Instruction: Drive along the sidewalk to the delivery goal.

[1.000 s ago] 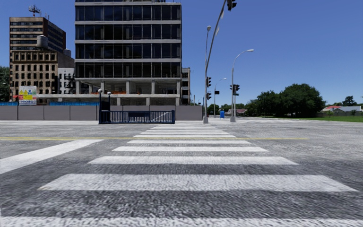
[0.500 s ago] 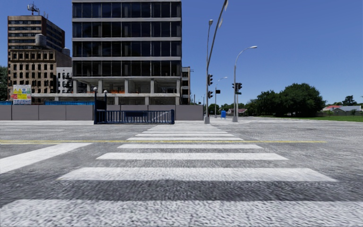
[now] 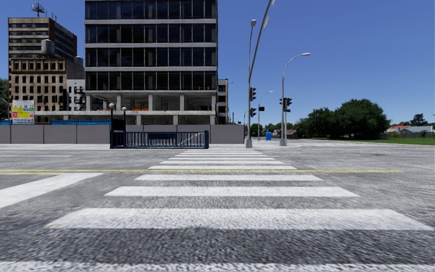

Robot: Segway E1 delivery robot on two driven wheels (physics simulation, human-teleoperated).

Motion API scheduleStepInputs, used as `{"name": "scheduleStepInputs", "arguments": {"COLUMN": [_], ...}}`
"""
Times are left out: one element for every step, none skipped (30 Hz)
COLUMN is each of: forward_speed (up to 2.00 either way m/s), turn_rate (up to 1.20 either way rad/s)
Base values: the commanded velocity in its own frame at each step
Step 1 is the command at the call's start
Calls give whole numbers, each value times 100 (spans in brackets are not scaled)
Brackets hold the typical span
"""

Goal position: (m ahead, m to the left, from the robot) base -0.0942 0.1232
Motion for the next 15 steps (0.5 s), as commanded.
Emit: {"name": "scheduleStepInputs", "arguments": {"forward_speed": [0, 0, 0, 0, 0, 0, 0, 0, 0, 0, 0, 0, 0, 0, 0], "turn_rate": [0, 0, 0, 0, 0, 0, 0, 0, 0, 0, 0, 0, 0, 0, 0]}}
